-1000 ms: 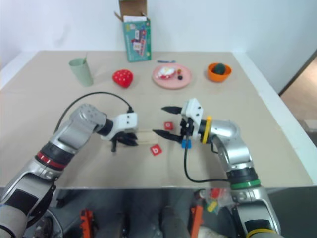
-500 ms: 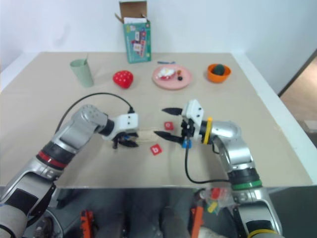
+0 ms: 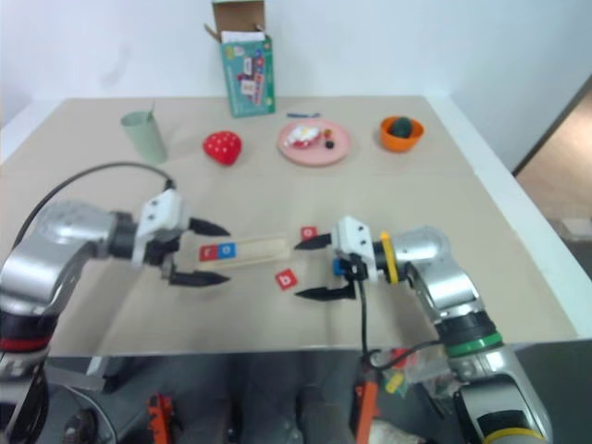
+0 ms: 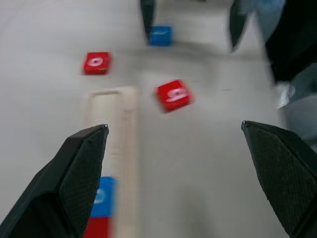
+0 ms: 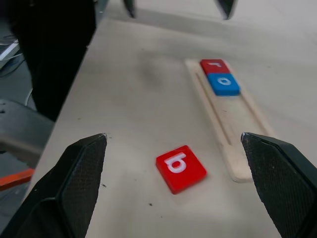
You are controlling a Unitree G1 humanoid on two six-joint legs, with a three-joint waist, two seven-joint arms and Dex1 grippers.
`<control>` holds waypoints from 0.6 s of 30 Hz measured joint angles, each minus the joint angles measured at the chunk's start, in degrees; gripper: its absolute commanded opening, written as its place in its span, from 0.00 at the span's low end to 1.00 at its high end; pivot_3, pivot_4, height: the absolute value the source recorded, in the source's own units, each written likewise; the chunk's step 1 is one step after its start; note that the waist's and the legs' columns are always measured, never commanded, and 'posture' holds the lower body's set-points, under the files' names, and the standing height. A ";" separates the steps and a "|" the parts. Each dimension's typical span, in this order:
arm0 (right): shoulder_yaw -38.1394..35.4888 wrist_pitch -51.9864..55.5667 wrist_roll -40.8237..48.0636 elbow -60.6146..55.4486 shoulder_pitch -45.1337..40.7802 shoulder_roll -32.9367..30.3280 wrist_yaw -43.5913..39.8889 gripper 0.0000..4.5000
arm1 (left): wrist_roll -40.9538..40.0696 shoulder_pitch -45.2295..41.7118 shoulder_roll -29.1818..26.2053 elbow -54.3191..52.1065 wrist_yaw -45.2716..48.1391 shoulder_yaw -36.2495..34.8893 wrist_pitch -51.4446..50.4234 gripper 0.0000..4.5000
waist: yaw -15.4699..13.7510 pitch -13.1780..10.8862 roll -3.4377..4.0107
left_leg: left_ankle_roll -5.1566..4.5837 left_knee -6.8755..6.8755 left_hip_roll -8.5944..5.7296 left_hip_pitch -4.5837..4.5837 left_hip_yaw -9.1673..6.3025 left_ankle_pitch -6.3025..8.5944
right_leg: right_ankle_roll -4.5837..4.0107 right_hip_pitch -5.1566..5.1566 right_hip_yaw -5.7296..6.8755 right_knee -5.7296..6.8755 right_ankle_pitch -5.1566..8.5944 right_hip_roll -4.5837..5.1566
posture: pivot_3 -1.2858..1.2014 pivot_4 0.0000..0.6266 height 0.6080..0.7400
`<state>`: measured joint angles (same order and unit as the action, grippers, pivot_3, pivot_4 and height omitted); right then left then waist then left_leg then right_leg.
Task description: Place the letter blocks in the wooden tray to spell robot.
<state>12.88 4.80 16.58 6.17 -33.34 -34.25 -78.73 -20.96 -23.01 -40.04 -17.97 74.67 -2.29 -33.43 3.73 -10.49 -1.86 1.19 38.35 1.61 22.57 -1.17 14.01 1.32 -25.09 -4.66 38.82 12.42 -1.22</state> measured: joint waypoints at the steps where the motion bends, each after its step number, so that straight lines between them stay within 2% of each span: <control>1: 0.81 -0.49 -0.33 0.87 -1.25 0.86 -0.35 1.00 | -1.73 3.66 1.12 -2.13 -1.33 -2.25 0.86 0.99 | 0.12 0.00 0.00 | 0.01 0.00 0.01 -0.04 0.03 -0.01 | -0.02 0.01 -0.03 0.00 -0.02 0.00 | 0.52 0.24 1.00; 4: 2.03 -2.25 -1.76 4.46 -4.57 2.86 -1.27 1.00 | -4.33 16.68 3.24 -6.96 -4.37 -5.47 4.17 0.99 | 0.50 0.00 0.00 | 0.02 0.00 0.01 -0.18 0.06 -0.02 | -0.04 0.12 -0.04 0.02 -0.04 0.03 | 0.52 0.24 1.00; 7: 3.21 -4.35 -3.53 10.16 -7.59 5.00 -2.49 1.00 | -4.38 24.61 4.74 -8.42 -7.36 -6.44 7.04 0.99 | 0.45 0.00 -0.02 | 0.06 0.00 0.02 -0.19 0.03 -0.06 | -0.13 0.12 0.01 0.02 -0.08 0.01 | 0.52 0.24 1.00; 10: 4.67 -6.29 -4.77 15.33 -10.51 6.89 -3.85 1.00 | -4.06 26.94 5.81 -9.66 -10.69 -6.56 9.43 0.99 | 0.29 -0.01 -0.01 | 0.03 0.01 0.01 -0.20 0.04 -0.14 | -0.37 0.14 0.01 0.02 -0.01 0.01 | 0.52 0.24 1.00; 18: 6.88 -14.15 -9.82 30.97 -14.17 9.48 -7.18 1.00 | -2.82 29.65 7.37 -12.11 -18.56 -5.30 12.30 0.99 | 0.46 -0.01 -0.01 | 0.04 -0.10 0.00 -0.23 0.16 -0.14 | -0.13 0.11 -0.12 -0.01 -0.14 0.00 | 0.52 0.24 1.00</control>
<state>19.75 -9.35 6.76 37.14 -47.51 -24.77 -85.92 -23.79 6.64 -32.67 -30.08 56.11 -7.59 -21.14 4.19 -10.50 -1.87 1.23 38.25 1.61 22.34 -1.01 13.87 1.20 -24.98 -4.78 38.81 12.28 -1.22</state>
